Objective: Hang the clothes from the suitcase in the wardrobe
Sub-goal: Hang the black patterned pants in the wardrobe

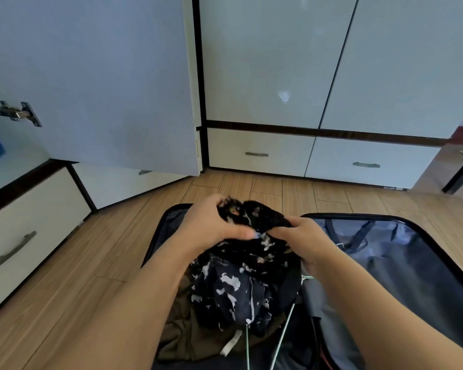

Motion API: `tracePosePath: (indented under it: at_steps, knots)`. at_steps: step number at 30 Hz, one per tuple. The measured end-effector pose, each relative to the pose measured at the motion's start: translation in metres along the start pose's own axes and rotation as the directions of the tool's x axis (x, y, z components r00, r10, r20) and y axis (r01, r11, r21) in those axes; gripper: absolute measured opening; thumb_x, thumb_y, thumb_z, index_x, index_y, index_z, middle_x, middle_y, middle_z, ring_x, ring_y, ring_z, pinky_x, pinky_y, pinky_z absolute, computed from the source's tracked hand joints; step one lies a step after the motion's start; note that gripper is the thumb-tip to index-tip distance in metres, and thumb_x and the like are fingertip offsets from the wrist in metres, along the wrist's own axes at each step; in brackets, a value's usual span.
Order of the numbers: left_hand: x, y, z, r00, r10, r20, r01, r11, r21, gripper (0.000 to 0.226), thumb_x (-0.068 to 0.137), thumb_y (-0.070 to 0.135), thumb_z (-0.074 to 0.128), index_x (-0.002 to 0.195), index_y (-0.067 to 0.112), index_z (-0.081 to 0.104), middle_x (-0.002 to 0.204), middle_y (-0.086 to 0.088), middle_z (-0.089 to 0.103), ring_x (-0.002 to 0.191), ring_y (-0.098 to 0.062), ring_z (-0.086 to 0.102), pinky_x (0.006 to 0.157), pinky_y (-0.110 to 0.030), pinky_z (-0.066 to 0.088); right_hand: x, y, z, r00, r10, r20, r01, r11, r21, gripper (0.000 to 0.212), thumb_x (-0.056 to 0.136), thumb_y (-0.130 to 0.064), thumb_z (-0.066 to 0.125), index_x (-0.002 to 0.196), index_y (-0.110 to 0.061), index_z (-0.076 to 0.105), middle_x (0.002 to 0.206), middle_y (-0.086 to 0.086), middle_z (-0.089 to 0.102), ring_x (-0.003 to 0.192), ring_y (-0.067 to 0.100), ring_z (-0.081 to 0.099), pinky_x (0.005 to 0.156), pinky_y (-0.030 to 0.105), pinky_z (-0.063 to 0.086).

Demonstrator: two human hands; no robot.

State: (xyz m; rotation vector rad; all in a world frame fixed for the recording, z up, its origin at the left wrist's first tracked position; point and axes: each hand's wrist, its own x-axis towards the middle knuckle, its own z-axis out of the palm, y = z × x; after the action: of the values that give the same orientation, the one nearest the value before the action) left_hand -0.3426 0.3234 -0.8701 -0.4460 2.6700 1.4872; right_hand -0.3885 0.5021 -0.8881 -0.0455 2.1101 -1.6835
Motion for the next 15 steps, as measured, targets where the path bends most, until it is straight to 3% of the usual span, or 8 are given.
tracePosePath:
  at_steps: [2, 4, 7, 9, 10, 12, 14, 15]
  knots:
    - [0.002, -0.018, 0.006, 0.999, -0.042, -0.026, 0.048, 0.938, 0.344, 0.081, 0.060, 0.049, 0.085, 0.129, 0.026, 0.051, 0.125, 0.008, 0.057, 0.114, -0.016, 0.055, 0.092, -0.031, 0.047, 0.001, -0.003, -0.005, 0.994, 0.109, -0.013, -0.101, 0.961, 0.259, 0.016, 0.094, -0.001, 0.051, 0.095, -0.003, 0.067, 0.077, 0.013, 0.069, 0.069, 0.025, 0.066, 0.072, 0.038, 0.055]
    - [0.005, -0.035, 0.015, 0.995, -0.096, -0.039, 0.104, 0.877, 0.470, 0.062, 0.075, 0.053, 0.072, 0.128, 0.028, 0.054, 0.127, 0.004, 0.057, 0.111, -0.018, 0.057, 0.088, -0.031, 0.049, 0.000, -0.010, -0.002, 0.980, 0.191, 0.046, -0.194, 0.906, 0.375, 0.019, 0.097, -0.003, 0.044, 0.094, -0.002, 0.063, 0.077, 0.016, 0.069, 0.068, 0.028, 0.066, 0.075, 0.044, 0.055]
    - [0.013, -0.054, 0.022, 0.982, -0.173, -0.071, 0.182, 0.797, 0.576, 0.025, 0.090, 0.024, 0.051, 0.110, 0.019, 0.064, 0.125, -0.007, 0.057, 0.103, -0.026, 0.060, 0.078, -0.034, 0.050, -0.003, -0.022, 0.005, 0.937, 0.278, 0.210, -0.342, 0.851, 0.399, 0.018, 0.095, -0.011, 0.048, 0.092, 0.000, 0.063, 0.074, 0.015, 0.069, 0.062, 0.027, 0.066, 0.067, 0.040, 0.056]
    - [0.012, -0.057, 0.021, 0.936, -0.349, -0.050, 0.343, 0.869, 0.357, 0.026, 0.092, 0.010, 0.045, 0.108, 0.008, 0.066, 0.117, -0.013, 0.063, 0.101, -0.030, 0.061, 0.079, -0.036, 0.050, -0.008, -0.032, 0.003, 0.911, 0.248, 0.330, -0.379, 0.820, 0.430, 0.023, 0.089, -0.015, 0.053, 0.078, -0.002, 0.068, 0.071, 0.013, 0.067, 0.060, 0.026, 0.064, 0.066, 0.037, 0.054]
    - [0.014, -0.057, 0.018, 0.893, -0.450, 0.008, 0.449, 0.892, 0.055, 0.025, 0.093, 0.007, 0.045, 0.107, 0.003, 0.066, 0.108, -0.016, 0.066, 0.095, -0.032, 0.062, 0.078, -0.038, 0.051, -0.011, -0.036, -0.001, 0.909, 0.197, 0.367, -0.363, 0.807, 0.465, 0.022, 0.084, -0.017, 0.058, 0.073, -0.003, 0.071, 0.072, 0.012, 0.068, 0.062, 0.026, 0.064, 0.068, 0.036, 0.053]
    - [0.009, -0.053, 0.008, 0.847, -0.508, 0.155, 0.491, 0.637, -0.594, 0.020, 0.094, -0.001, 0.044, 0.093, -0.003, 0.064, 0.081, -0.019, 0.069, 0.078, -0.033, 0.062, 0.065, -0.043, 0.056, -0.009, -0.035, -0.010, 0.936, 0.054, 0.348, -0.244, 0.812, 0.531, 0.011, 0.075, -0.015, 0.066, 0.080, -0.011, 0.075, 0.080, 0.011, 0.070, 0.072, 0.027, 0.065, 0.074, 0.039, 0.053]
    - [0.004, -0.044, -0.006, 0.858, -0.450, 0.248, 0.433, 0.372, -0.821, 0.021, 0.094, -0.005, 0.042, 0.086, -0.002, 0.061, 0.069, -0.019, 0.070, 0.077, -0.033, 0.063, 0.058, -0.048, 0.057, -0.002, -0.021, -0.019, 0.987, -0.022, 0.157, -0.040, 0.925, 0.379, 0.018, 0.076, -0.003, 0.065, 0.074, -0.019, 0.072, 0.081, 0.008, 0.067, 0.077, 0.028, 0.062, 0.073, 0.038, 0.052]
    - [0.005, -0.040, -0.010, 0.867, -0.422, 0.264, 0.421, 0.337, -0.842, 0.021, 0.093, -0.003, 0.043, 0.087, -0.002, 0.063, 0.074, -0.020, 0.070, 0.081, -0.032, 0.063, 0.063, -0.049, 0.056, 0.003, -0.010, -0.021, 0.997, -0.058, 0.048, 0.052, 0.992, 0.115, 0.026, 0.080, 0.001, 0.062, 0.071, -0.021, 0.070, 0.083, 0.007, 0.065, 0.080, 0.028, 0.060, 0.073, 0.036, 0.049]
